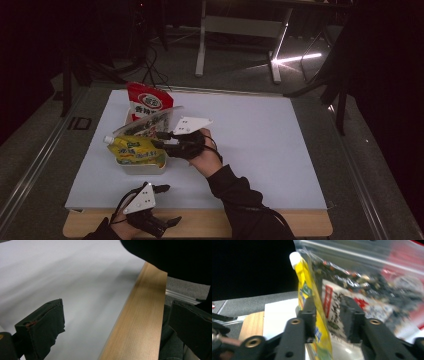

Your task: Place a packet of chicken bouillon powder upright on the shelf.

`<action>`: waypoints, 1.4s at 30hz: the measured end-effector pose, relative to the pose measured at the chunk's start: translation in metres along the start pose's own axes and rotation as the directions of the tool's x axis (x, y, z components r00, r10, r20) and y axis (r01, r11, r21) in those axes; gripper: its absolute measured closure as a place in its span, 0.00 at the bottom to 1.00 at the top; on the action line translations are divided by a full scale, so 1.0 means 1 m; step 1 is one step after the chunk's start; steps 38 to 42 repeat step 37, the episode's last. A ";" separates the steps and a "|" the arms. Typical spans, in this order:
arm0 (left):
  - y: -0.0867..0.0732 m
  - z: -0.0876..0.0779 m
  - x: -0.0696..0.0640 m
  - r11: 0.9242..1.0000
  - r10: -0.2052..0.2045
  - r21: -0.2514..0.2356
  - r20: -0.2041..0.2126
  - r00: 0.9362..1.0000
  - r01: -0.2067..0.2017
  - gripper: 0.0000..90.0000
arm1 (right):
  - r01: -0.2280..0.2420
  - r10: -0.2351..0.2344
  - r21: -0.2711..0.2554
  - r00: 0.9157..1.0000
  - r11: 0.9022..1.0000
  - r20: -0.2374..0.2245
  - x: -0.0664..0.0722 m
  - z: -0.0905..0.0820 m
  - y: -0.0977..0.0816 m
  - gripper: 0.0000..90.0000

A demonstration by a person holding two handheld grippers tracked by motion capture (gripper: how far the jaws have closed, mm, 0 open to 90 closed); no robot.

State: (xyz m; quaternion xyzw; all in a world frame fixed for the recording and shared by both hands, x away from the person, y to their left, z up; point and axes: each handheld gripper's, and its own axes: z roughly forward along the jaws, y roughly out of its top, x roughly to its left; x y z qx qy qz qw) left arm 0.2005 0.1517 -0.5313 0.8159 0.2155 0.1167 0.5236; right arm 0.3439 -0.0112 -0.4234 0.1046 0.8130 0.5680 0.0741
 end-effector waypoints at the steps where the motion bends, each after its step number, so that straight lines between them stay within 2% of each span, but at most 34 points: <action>1: 0.000 0.000 0.000 1.000 -0.001 0.000 0.000 1.000 0.001 0.02 | -0.004 0.004 0.001 1.000 1.000 0.006 -0.001 -0.004 -0.003 0.69; 5: 0.000 0.001 0.000 1.000 0.004 0.007 0.000 1.000 -0.004 0.02 | -0.008 0.007 0.027 1.000 1.000 0.020 -0.002 -0.014 -0.018 0.57; 10: 0.000 0.001 0.000 1.000 0.002 0.007 0.000 1.000 -0.002 0.02 | -0.020 0.019 0.037 0.999 0.999 0.034 -0.003 -0.023 -0.033 0.51; 11: 0.000 0.001 0.000 1.000 0.002 0.009 0.000 1.000 -0.002 0.02 | -0.029 0.027 0.052 0.998 0.998 0.048 -0.004 -0.029 -0.051 0.42; 15: 0.000 0.001 0.000 1.000 0.005 0.006 -0.002 1.000 -0.004 0.02 | -0.069 0.066 0.061 0.996 0.996 0.053 -0.008 -0.035 -0.069 0.40; 16: -0.001 0.002 0.001 1.000 0.003 0.006 0.000 1.000 -0.003 0.02 | -0.095 0.091 0.066 0.994 0.993 0.058 -0.012 -0.039 -0.080 0.34; 17: -0.001 0.002 0.001 1.000 0.006 0.009 -0.001 1.000 -0.006 0.02 | -0.100 0.097 0.072 0.994 0.992 0.055 -0.013 -0.040 -0.083 0.31; 20: -0.001 0.003 0.001 1.000 0.001 0.010 0.001 1.000 -0.001 0.02 | -0.132 0.127 0.076 0.990 0.988 0.061 -0.017 -0.043 -0.095 0.31; 25: -0.001 0.002 0.000 1.000 0.004 0.013 0.002 1.000 -0.004 0.02 | -0.135 0.130 0.087 0.989 0.987 0.066 -0.020 -0.045 -0.108 0.23; 30: -0.002 0.002 0.000 1.000 -0.001 0.014 0.005 1.000 0.001 0.02 | -0.131 0.127 0.095 0.991 0.987 0.048 -0.024 -0.043 -0.120 0.18; 42: -0.003 0.002 0.000 1.000 0.000 0.016 0.005 1.000 0.000 0.02 | -0.147 0.143 0.089 0.989 0.985 0.048 -0.027 -0.042 -0.124 0.18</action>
